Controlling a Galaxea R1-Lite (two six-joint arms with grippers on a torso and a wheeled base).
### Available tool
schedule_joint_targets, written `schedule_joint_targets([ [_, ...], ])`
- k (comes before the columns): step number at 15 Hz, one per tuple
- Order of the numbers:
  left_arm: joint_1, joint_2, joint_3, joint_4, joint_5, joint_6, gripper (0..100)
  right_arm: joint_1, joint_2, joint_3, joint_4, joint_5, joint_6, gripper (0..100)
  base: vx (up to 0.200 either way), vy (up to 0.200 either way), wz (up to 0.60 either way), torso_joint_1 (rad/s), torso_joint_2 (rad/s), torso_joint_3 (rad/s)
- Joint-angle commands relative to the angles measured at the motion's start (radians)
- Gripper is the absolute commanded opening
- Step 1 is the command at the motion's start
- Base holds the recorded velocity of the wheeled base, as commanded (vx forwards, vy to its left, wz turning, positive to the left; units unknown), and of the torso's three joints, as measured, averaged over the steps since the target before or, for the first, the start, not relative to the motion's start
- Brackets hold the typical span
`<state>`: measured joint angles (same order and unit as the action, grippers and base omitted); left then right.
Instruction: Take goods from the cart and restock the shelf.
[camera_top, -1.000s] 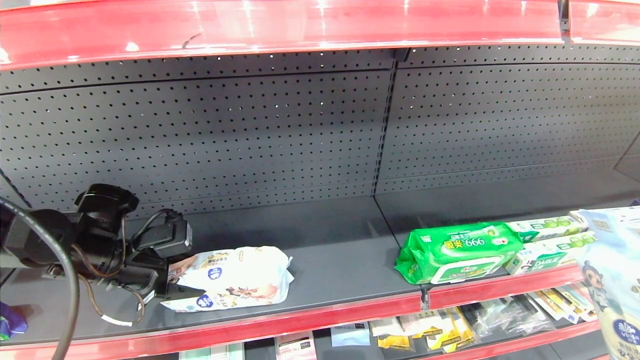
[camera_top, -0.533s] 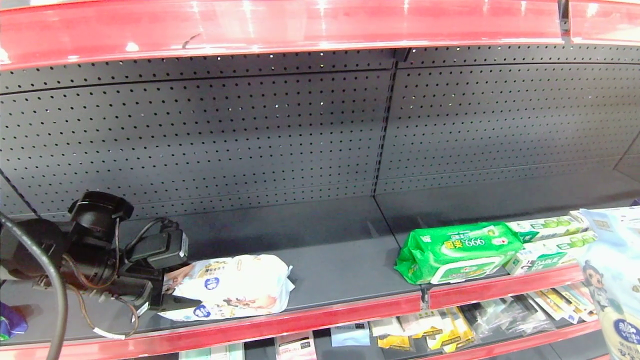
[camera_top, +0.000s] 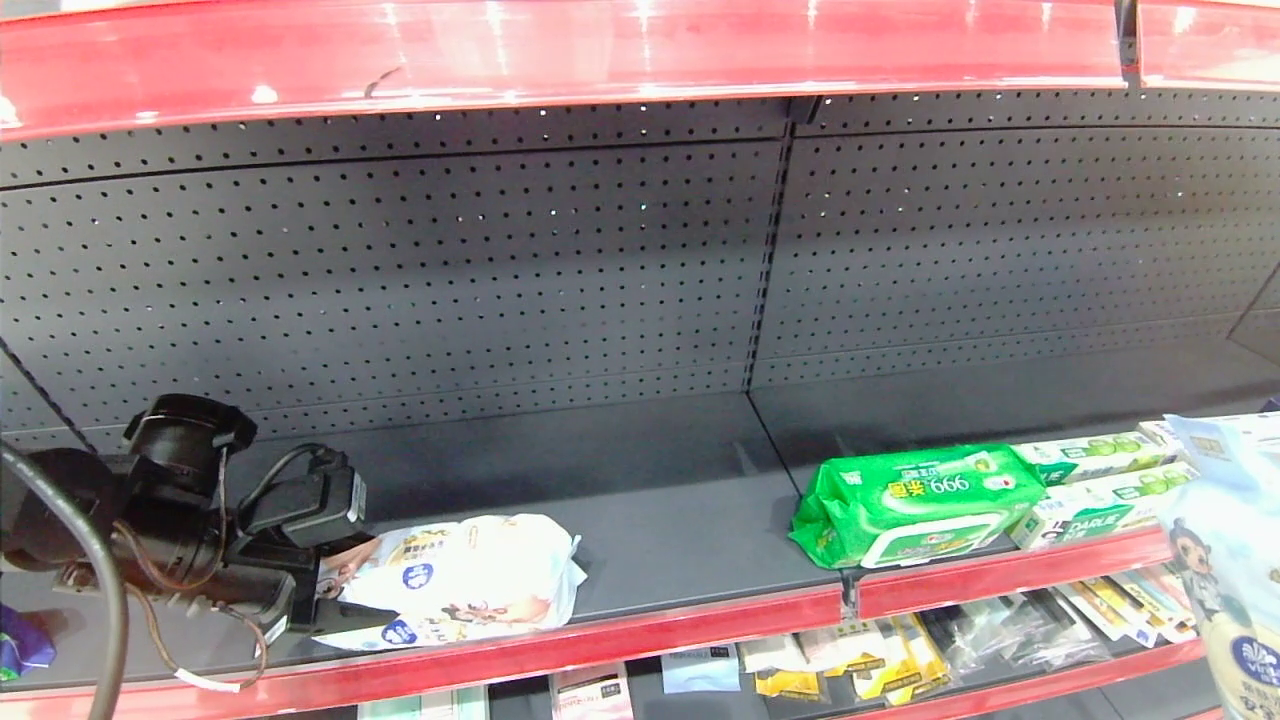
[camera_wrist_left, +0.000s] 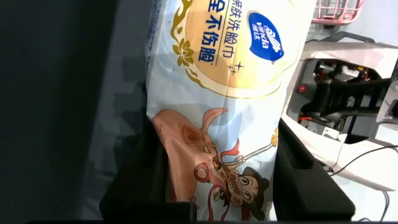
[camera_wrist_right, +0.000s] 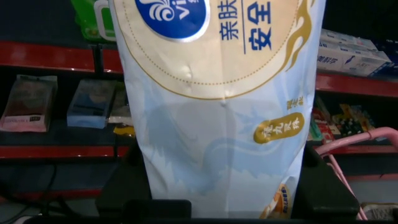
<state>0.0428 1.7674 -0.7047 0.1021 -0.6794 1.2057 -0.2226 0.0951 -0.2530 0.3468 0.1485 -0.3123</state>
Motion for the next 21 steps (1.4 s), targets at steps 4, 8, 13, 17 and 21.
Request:
schedule_joint_targets([
  [4, 0.014, 0.007, 0.002, -0.001, -0.003, 0.011, 0, 0.0, 0.002, -0.002, 0.0, -0.001, -0.001, 0, 0.0, 0.0, 0.0, 0.0, 0.0, 0.0],
  [8, 0.012, 0.006, 0.001, -0.001, -0.003, 0.006, 0, 0.0, 0.002, -0.003, 0.0, -0.001, -0.001, 0, 0.0, 0.0, 0.0, 0.0, 0.0, 0.0],
  [13, 0.019, 0.009, 0.002, -0.001, 0.001, 0.005, 0, 0.0, 0.002, -0.002, 0.0, -0.001, -0.001, 0, 0.0, 0.0, 0.0, 0.0, 0.0, 0.0],
  [17, 0.02, 0.003, -0.004, -0.001, -0.026, 0.005, 100, 0.0, 0.002, 0.001, 0.0, -0.001, -0.001, 0, 0.0, 0.0, 0.0, 0.0, 0.0, 0.0],
  [21, 0.025, -0.08, -0.032, 0.001, -0.098, -0.052, 100, 0.0, 0.002, 0.008, 0.0, -0.012, -0.002, 0, 0.0, 0.0, 0.0, 0.0, 0.0, 0.0],
])
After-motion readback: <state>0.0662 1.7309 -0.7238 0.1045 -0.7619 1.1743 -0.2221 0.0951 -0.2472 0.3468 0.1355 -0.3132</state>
